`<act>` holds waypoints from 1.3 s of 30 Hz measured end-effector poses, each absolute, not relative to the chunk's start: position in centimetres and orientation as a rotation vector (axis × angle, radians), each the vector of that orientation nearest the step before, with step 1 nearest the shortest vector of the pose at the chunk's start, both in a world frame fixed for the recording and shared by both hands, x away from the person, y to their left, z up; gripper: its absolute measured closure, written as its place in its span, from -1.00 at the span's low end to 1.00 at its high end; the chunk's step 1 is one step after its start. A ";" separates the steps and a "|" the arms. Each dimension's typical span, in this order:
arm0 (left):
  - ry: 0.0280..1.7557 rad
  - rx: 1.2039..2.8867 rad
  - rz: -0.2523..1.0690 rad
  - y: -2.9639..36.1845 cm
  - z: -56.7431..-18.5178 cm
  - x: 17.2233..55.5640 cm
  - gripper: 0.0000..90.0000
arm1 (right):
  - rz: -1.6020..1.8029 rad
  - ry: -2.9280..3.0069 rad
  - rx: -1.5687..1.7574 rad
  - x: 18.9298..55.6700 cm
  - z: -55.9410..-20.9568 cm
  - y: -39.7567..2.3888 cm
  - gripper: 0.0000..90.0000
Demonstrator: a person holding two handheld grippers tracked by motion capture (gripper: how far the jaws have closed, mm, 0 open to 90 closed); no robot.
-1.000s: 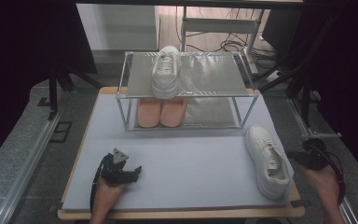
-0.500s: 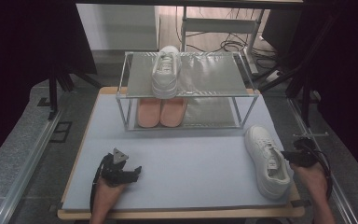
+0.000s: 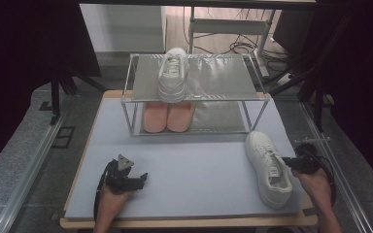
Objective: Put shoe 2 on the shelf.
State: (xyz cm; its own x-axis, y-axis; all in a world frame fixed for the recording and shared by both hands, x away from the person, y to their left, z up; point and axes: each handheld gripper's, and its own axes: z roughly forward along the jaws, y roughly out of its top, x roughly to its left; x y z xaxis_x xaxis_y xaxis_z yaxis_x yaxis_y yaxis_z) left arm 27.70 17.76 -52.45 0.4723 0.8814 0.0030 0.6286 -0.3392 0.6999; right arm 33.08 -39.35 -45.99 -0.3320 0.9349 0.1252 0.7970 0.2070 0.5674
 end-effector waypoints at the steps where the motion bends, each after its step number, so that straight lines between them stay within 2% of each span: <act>1: 1.246 2.085 0.513 17.8 -52.4 27.7 -0.70 | 0.822 2.243 1.644 33.1 -46.0 -39.0 1.00; 19: 1.248 2.077 0.517 17.7 -52.5 27.7 -0.70 | 0.904 2.401 1.486 34.6 -46.4 -32.0 1.00; 25: 1.246 2.079 0.519 17.7 -52.5 27.7 -0.70 | 0.898 2.428 1.500 34.1 -46.6 -33.1 0.93; 31: 1.248 2.077 0.517 17.7 -52.5 27.7 -0.70 | 0.980 2.438 1.534 32.6 -47.2 -34.2 0.99; 39: 1.248 2.077 0.518 17.7 -52.5 27.7 -0.70 | 0.980 2.473 1.504 33.3 -47.2 -32.6 1.00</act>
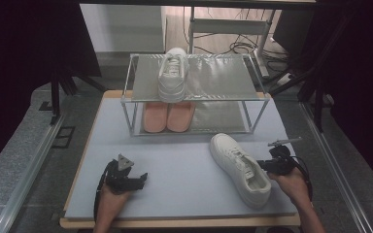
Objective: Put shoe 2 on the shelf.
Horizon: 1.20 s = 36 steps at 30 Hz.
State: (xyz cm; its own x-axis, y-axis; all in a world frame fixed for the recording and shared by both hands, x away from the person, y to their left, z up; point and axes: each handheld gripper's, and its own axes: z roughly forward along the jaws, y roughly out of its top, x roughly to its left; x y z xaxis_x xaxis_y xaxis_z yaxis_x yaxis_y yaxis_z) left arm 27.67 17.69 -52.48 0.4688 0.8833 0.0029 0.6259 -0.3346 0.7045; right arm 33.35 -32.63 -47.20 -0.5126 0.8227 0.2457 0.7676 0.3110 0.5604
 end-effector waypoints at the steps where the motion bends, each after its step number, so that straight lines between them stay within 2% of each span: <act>1: 1.247 2.076 0.518 17.7 -52.5 27.7 -0.70 | 0.986 2.483 1.495 33.4 -47.2 -32.2 1.00; 26: 1.243 2.086 0.522 17.7 -52.4 27.6 -0.70 | 1.031 2.734 1.223 37.0 -47.6 -21.1 1.00; 36: 1.242 2.086 0.524 17.7 -52.4 27.6 -0.70 | 1.035 2.808 1.138 38.3 -47.7 -18.3 1.00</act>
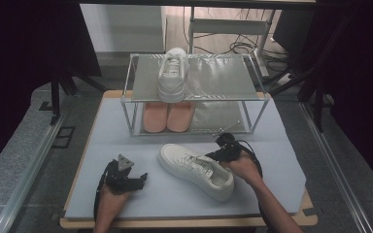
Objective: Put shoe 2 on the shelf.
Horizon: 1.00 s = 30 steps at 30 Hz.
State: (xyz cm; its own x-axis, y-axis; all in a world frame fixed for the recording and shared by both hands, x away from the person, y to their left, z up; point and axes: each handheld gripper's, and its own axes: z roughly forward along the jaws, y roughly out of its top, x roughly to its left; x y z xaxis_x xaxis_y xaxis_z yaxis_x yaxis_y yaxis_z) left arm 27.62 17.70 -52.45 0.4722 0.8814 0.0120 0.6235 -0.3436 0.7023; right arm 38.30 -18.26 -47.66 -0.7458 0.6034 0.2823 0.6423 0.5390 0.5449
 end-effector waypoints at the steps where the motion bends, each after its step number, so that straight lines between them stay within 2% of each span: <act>1: 1.242 2.086 0.526 17.7 -52.4 27.6 -0.70 | -0.999 -2.705 -1.082 38.4 -47.6 -18.2 1.00; 11: 1.241 2.087 0.526 17.7 -52.4 27.6 -0.70 | -1.021 -2.761 -1.060 37.2 -44.9 -20.8 0.90; 21: 1.242 2.084 0.528 17.7 -52.4 27.6 -0.70 | -1.059 -2.780 -1.032 34.2 -42.4 -23.4 0.78; 30: 1.239 2.088 0.529 17.7 -52.4 27.6 -0.70 | -1.041 -2.775 -0.966 33.2 -41.9 -23.2 0.61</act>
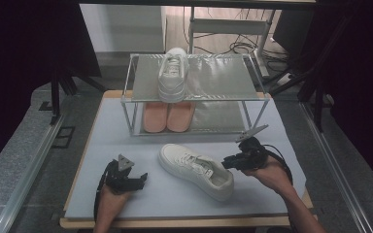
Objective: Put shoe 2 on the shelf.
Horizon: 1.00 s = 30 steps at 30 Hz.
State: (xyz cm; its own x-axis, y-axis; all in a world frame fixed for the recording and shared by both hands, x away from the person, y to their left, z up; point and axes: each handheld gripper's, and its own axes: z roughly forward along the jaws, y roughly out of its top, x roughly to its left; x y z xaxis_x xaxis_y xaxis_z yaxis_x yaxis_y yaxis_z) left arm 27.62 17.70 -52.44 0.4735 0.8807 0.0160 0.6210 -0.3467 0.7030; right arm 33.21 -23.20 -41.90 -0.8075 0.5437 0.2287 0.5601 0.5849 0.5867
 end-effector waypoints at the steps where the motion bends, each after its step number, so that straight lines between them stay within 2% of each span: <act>1: 1.239 2.089 0.528 17.7 -52.4 27.6 -0.70 | -1.028 -2.779 -0.960 33.3 -42.0 -23.0 0.58; 6: 1.241 2.087 0.528 17.7 -52.4 27.6 -0.70 | -0.945 -2.796 -0.924 33.8 -42.7 -21.9 0.45; 12: 1.241 2.088 0.528 17.7 -52.4 27.6 -0.70 | -0.859 -2.837 -0.898 34.2 -43.4 -20.6 0.43; 21: 1.242 2.083 0.528 17.7 -52.5 27.6 -0.70 | -0.815 -2.791 -0.971 34.8 -43.6 -20.4 0.75; 30: 1.241 2.089 0.526 17.7 -52.4 27.6 -0.70 | -0.899 -2.556 -1.076 36.0 -43.8 -21.8 0.78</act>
